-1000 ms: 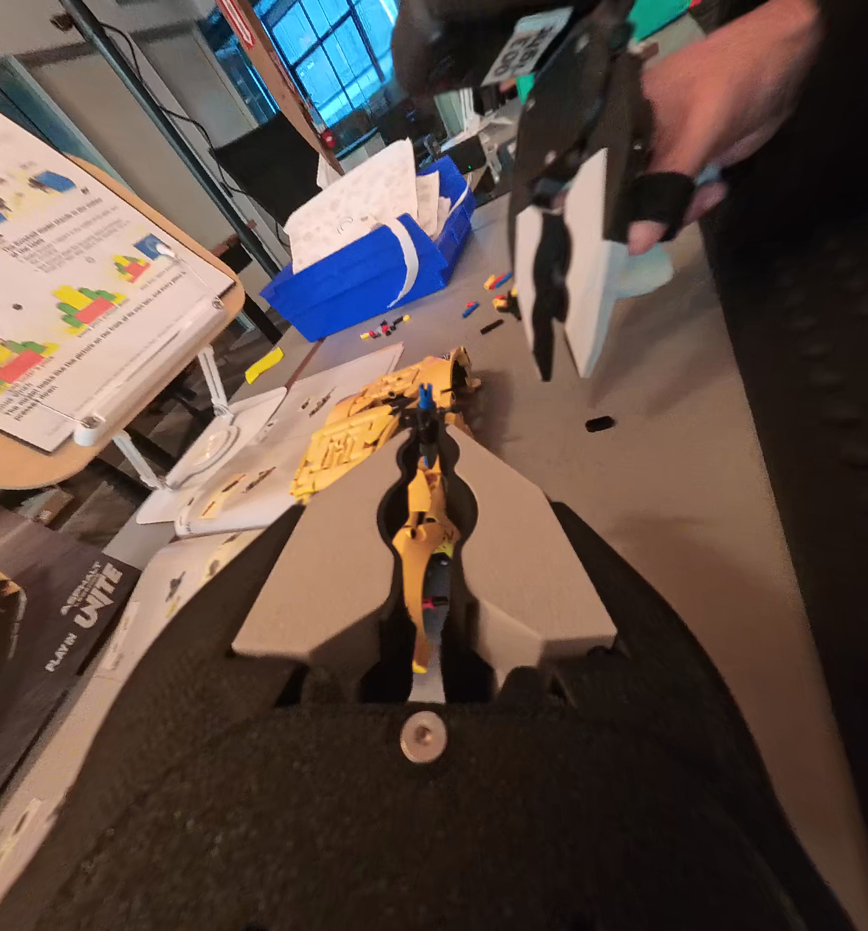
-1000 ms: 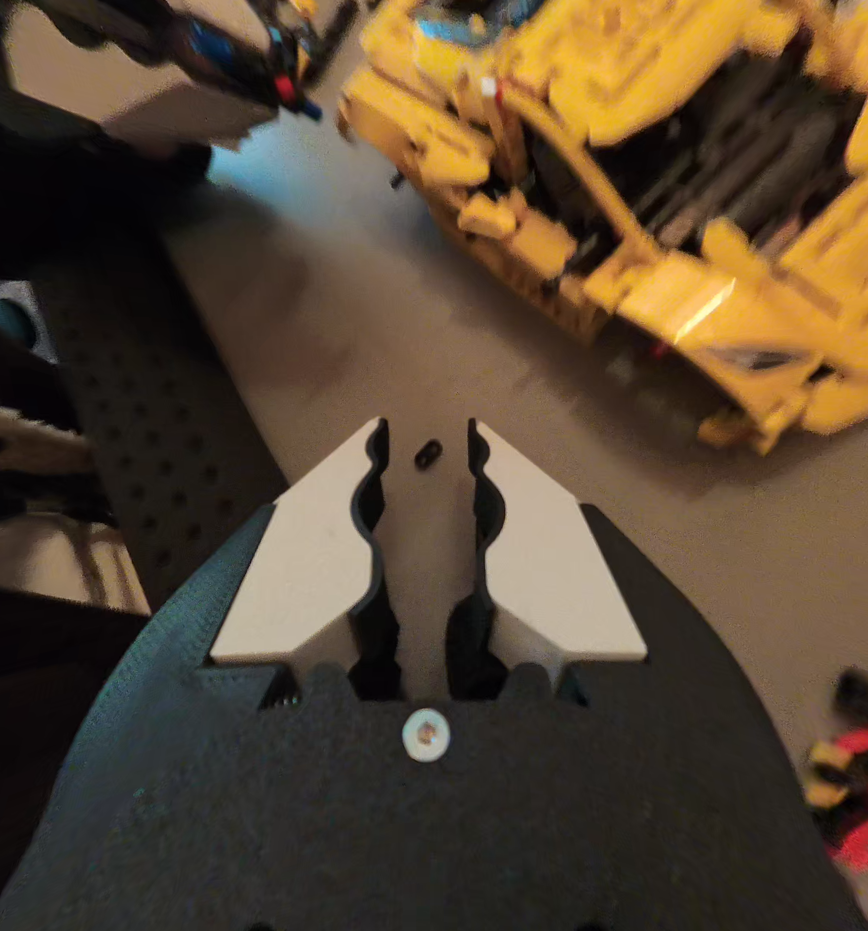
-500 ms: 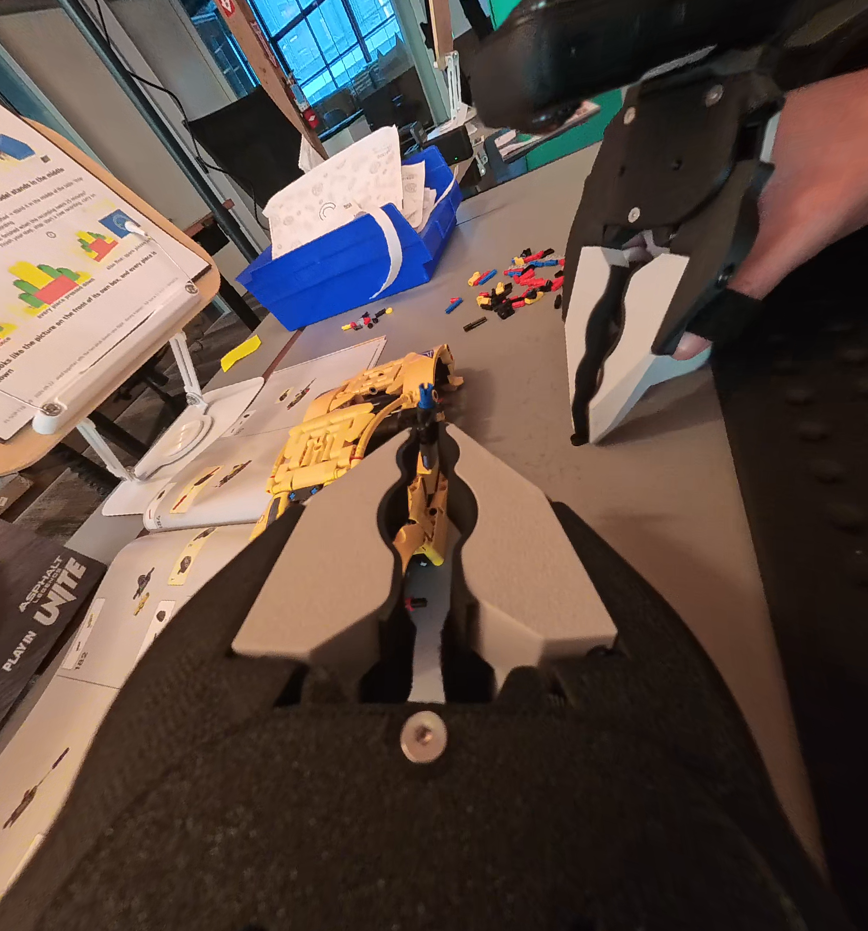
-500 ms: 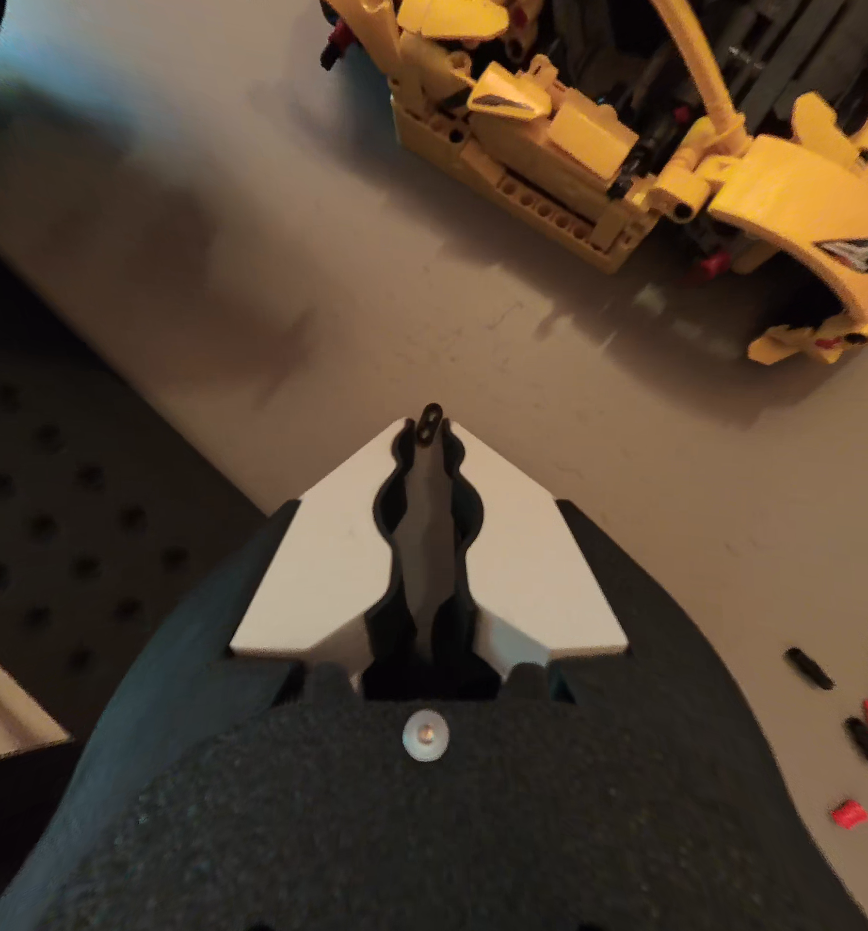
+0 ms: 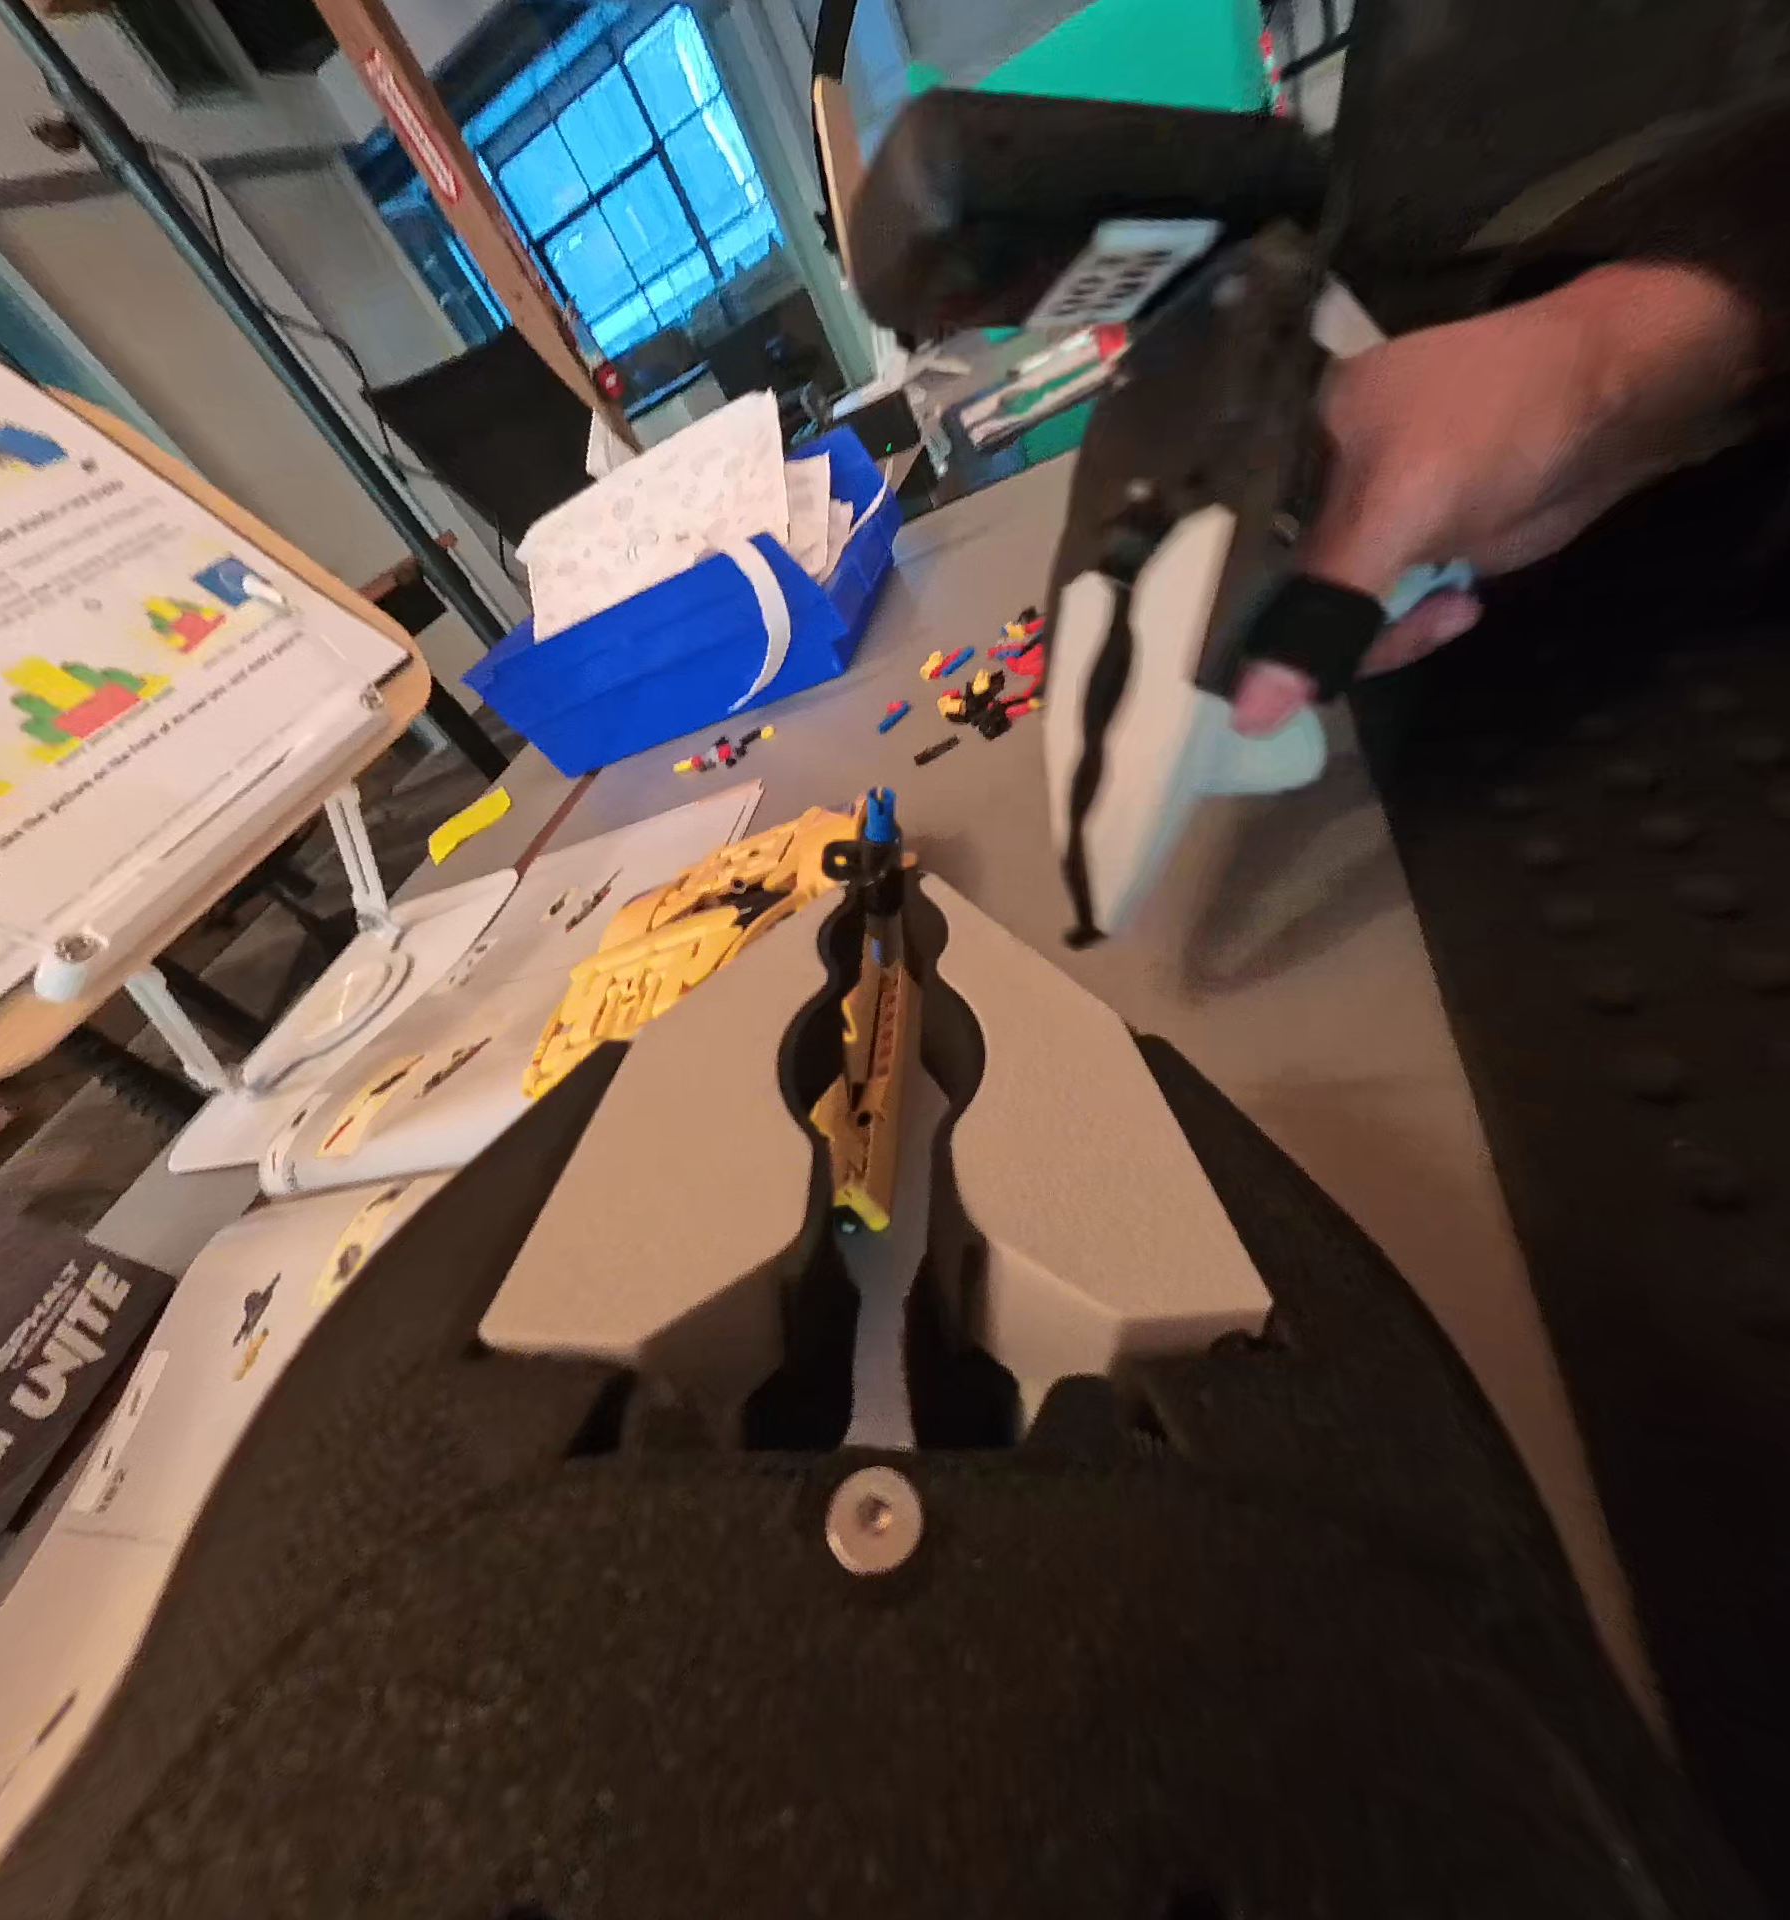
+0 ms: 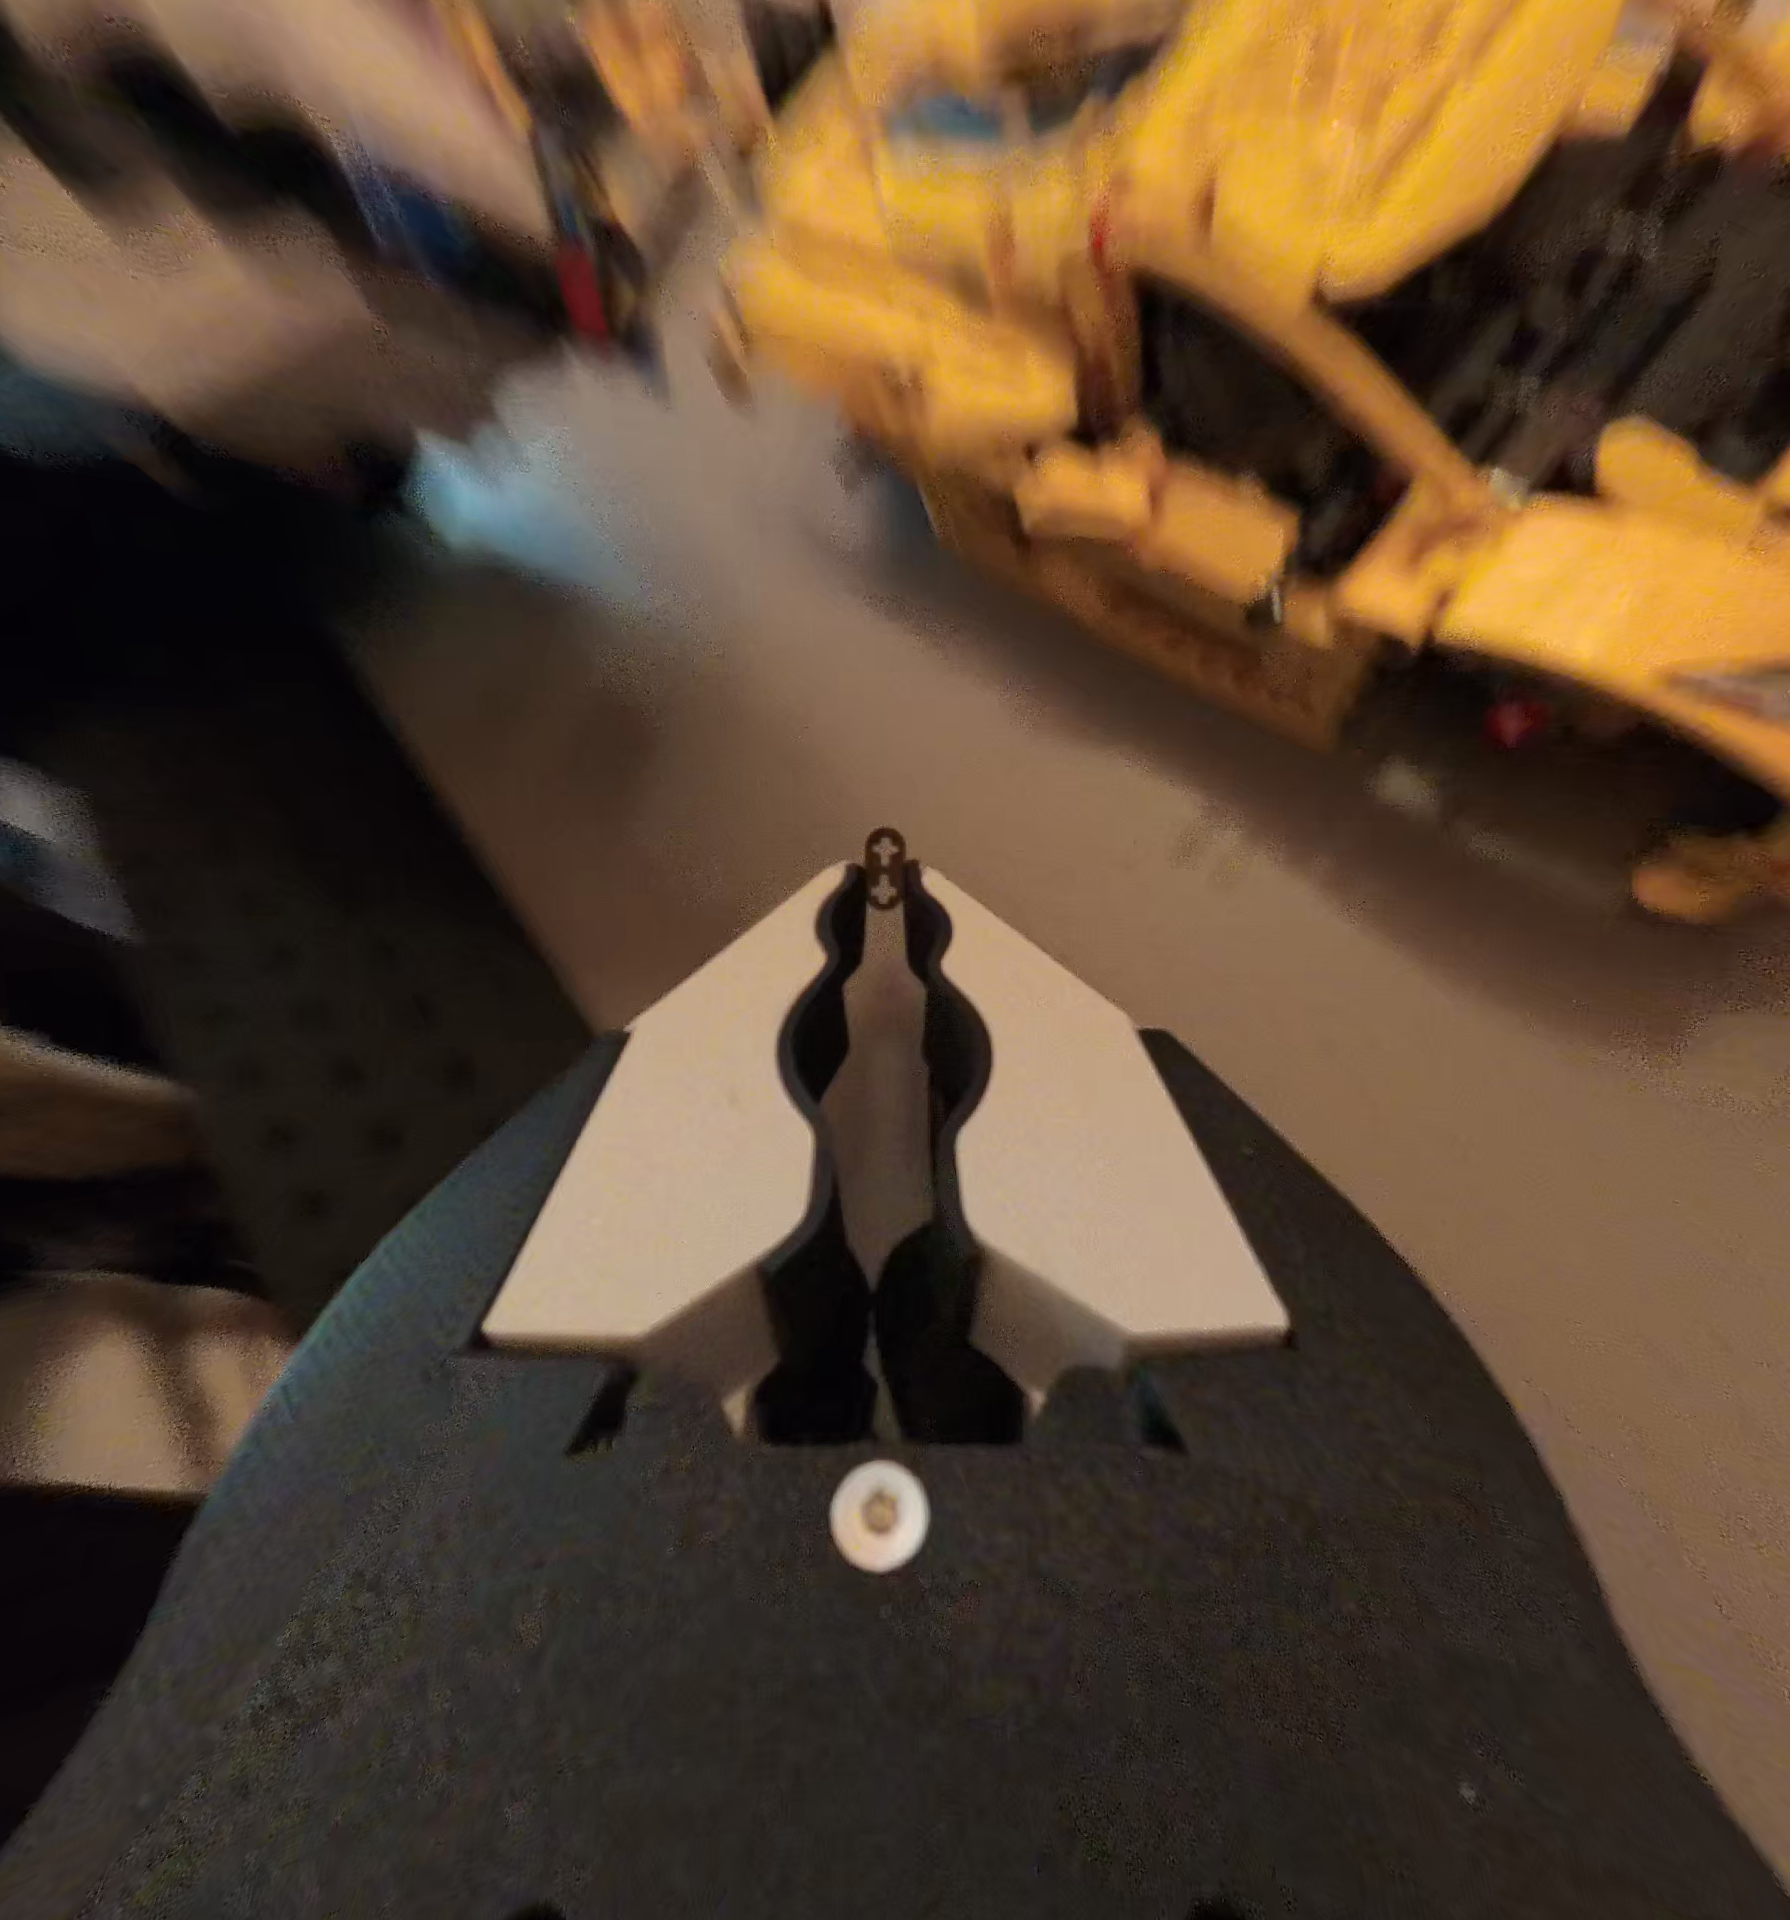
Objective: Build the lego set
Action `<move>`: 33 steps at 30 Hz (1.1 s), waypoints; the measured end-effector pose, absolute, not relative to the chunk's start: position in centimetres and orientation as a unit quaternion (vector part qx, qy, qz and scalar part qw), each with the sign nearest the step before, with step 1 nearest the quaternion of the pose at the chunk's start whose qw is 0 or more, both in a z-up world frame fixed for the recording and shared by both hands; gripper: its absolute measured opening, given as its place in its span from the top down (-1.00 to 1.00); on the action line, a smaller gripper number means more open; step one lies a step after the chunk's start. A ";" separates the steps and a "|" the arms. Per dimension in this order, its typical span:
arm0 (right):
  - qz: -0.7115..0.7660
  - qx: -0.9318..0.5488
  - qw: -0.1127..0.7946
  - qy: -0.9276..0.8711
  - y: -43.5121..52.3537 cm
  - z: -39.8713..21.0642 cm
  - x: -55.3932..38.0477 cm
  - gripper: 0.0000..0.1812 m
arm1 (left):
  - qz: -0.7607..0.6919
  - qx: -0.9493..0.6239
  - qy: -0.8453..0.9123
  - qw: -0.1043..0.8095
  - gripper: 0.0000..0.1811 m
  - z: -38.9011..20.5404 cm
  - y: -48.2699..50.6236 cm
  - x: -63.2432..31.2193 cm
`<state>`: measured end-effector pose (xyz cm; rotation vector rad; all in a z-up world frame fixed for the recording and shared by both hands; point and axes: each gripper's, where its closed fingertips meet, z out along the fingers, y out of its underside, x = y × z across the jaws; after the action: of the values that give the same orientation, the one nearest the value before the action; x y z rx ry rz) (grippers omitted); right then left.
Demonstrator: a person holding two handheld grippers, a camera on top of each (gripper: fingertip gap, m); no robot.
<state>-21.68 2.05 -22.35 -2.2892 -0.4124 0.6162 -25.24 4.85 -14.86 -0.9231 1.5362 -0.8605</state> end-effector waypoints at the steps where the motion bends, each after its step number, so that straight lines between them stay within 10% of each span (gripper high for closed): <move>1: 0.331 -0.848 0.390 -0.134 2.7 -19.6 -22.7 0.94 | -0.365 -0.381 0.648 0.549 0.93 -14.6 4.6 -25.3; 8: 0.664 -0.649 0.372 -0.006 4.8 -13.8 -25.2 0.94 | -0.369 -0.371 0.651 0.550 0.93 -14.3 4.1 -25.4; 33: 0.640 -0.667 0.381 -0.014 5.0 -15.2 -25.5 0.93 | -0.330 -0.391 0.671 0.537 0.94 -15.5 4.4 -25.2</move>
<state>-25.53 5.02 -15.17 -1.7027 -0.0356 1.6327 -25.21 4.38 -15.54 -0.9310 1.5967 -0.7857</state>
